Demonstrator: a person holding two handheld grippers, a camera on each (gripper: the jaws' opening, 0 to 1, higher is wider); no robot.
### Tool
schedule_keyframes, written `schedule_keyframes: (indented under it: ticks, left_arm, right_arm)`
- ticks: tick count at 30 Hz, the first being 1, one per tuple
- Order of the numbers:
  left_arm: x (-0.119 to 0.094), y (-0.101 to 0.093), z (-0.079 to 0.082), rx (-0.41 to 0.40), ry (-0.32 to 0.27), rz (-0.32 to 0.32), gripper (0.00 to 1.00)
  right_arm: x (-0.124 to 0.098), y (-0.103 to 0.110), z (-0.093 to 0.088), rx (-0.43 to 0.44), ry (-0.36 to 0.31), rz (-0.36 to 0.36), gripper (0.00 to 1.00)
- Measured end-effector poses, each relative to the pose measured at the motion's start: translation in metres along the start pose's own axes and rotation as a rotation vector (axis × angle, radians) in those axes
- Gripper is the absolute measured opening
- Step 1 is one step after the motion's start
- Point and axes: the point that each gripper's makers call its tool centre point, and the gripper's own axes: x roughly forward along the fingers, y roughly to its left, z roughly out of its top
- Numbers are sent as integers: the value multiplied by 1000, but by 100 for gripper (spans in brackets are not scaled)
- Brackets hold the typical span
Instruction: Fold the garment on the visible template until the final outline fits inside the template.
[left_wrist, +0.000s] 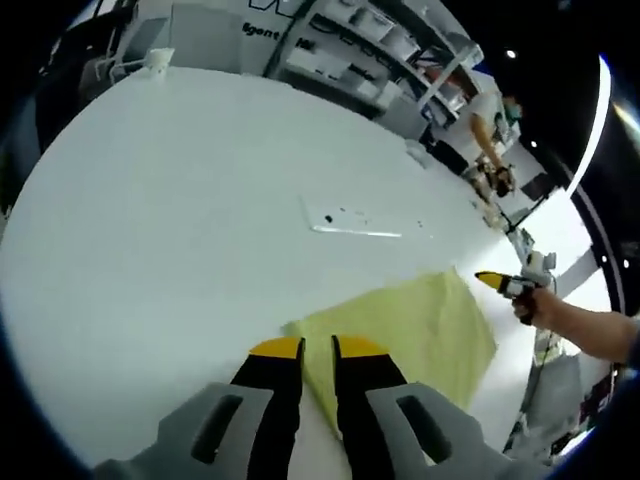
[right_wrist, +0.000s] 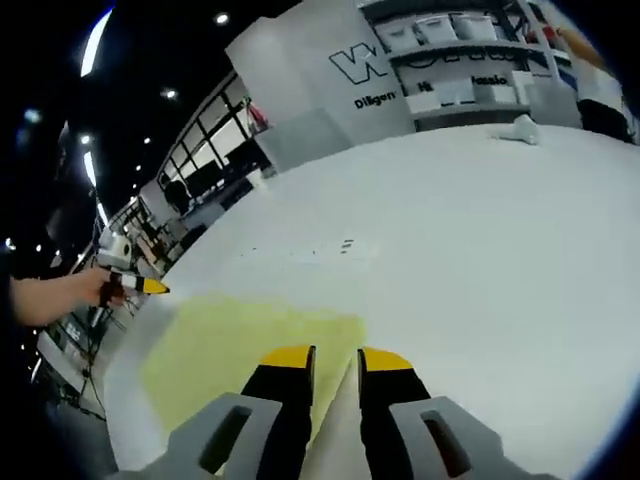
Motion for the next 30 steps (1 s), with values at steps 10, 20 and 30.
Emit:
schedule_keyframes:
  ticks: [10,20,30]
  left_arm:
    - [-36,-32,-58,75,31,-37,22]
    - [-56,-46,-112,115,65,-43,31]
    - [-56,-51,-145,125,105,-49,25]
  right_arm:
    - [-32,22,-45,-80,62,60,12]
    - [-64,31,-80,-136,113,86,16]
    - [-72,45,-108,-147,165,152,16]
